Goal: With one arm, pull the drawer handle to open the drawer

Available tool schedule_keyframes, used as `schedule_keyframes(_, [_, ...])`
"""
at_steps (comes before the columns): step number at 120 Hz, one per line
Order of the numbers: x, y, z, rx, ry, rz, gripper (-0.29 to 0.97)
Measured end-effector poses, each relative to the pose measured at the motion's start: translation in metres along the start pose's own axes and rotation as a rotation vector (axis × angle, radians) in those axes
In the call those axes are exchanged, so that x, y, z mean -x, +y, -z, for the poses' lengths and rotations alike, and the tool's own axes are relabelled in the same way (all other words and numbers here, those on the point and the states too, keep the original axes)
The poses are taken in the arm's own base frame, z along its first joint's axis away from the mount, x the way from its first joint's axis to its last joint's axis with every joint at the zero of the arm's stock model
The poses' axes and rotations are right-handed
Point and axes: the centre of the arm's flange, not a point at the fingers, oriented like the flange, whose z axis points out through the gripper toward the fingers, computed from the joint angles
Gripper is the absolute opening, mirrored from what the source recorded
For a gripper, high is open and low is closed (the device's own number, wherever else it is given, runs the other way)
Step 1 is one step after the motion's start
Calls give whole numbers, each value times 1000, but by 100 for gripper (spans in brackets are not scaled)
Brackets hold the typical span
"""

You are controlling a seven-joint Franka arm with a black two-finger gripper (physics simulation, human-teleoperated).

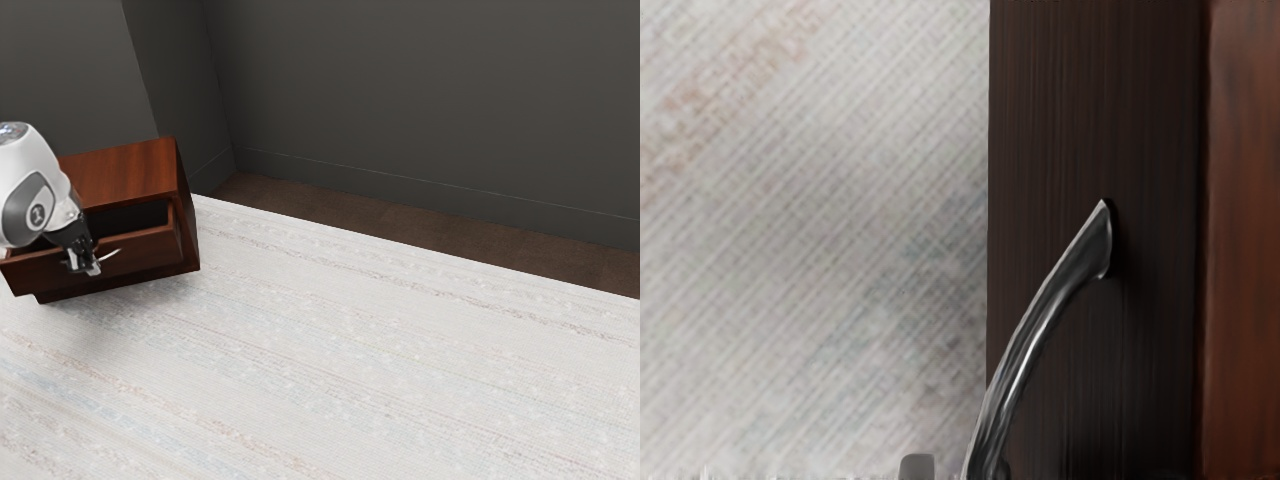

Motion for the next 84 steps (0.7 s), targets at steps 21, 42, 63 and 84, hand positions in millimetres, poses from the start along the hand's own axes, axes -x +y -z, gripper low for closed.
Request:
schedule_keyframes(21, [-1,-2,9,-18,-14,3,-11])
schedule_keyframes(42, [0,-10,10,-47,-17,-11,-11])
schedule_keyframes(63, [0,-17,14,-76,-17,-29,-11])
schedule_keyframes(84, [-1,-28,17,-105,-23,-42,-11])
